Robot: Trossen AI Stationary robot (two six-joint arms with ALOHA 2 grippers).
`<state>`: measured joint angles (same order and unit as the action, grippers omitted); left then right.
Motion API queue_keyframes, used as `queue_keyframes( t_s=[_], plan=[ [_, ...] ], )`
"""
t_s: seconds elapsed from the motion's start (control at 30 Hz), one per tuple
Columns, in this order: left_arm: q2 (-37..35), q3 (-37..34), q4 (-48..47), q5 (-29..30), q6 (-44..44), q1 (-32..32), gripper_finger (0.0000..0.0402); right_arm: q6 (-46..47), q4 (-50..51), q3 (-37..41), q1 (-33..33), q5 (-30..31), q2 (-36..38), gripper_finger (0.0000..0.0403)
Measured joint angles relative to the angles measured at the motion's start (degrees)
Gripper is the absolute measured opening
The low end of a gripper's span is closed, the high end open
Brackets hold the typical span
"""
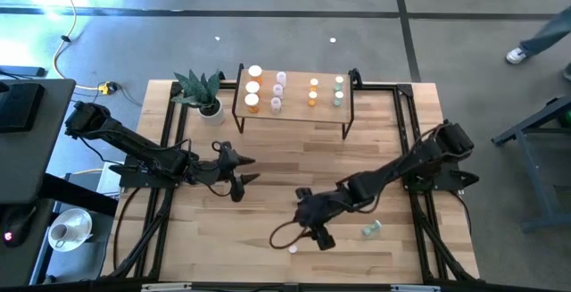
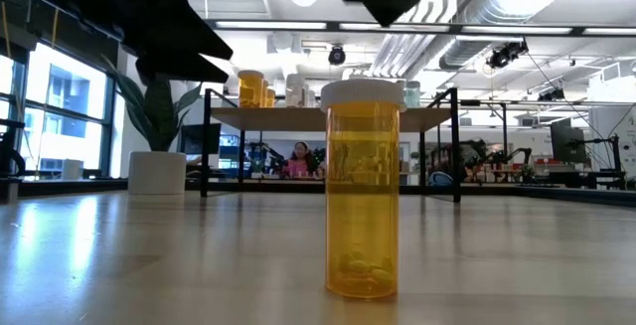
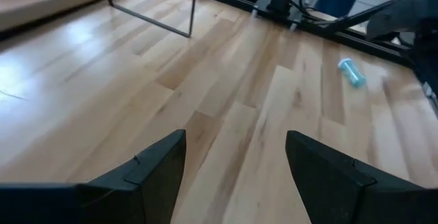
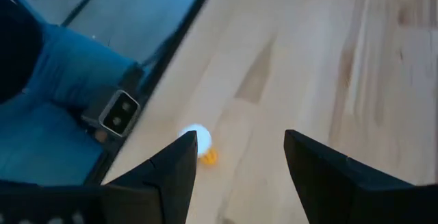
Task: Pick and place medicine bottles onto shelf by color
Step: Put the small orange pill bottle aligned with the other small orange pill bottles on the shelf
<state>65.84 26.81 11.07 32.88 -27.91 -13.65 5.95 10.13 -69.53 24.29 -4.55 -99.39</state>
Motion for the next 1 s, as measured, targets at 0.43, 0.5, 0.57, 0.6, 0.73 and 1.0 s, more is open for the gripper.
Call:
queue_keyframes(
  t_s=[0.43,0.5,0.57,0.6,0.73,1.0],
  plan=[
    [0.0,0.0,1.1,-2.3,-1.0,-2.9,0.0241,-7.7,-15.9,1.2,5.5,3.6,-5.4,0.0210],
    [0.0,0.0,1.2,-2.3,-1.0,-3.5,0.0241,-8.5,-16.6,1.2,6.2,6.2,-6.9,0.0210],
    [0.0,0.0,1.2,-2.2,-1.0,-4.2,0.0241,-8.4,-17.1,1.2,6.7,8.2,-7.9,0.0210],
    [0.0,0.0,1.2,-2.2,-1.0,-4.4,0.0241,-8.4,-17.6,1.2,6.9,8.6,-8.5,0.0210],
    [0.0,0.0,1.2,-2.2,-1.2,-5.3,0.0241,-7.2,-18.9,1.2,7.2,8.7,-10.3,0.0210],
    [0.0,0.0,1.2,-2.0,-2.5,-6.4,0.0241,-4.3,-19.0,1.2,7.3,8.4,-12.6,0.0210]
  ],
)
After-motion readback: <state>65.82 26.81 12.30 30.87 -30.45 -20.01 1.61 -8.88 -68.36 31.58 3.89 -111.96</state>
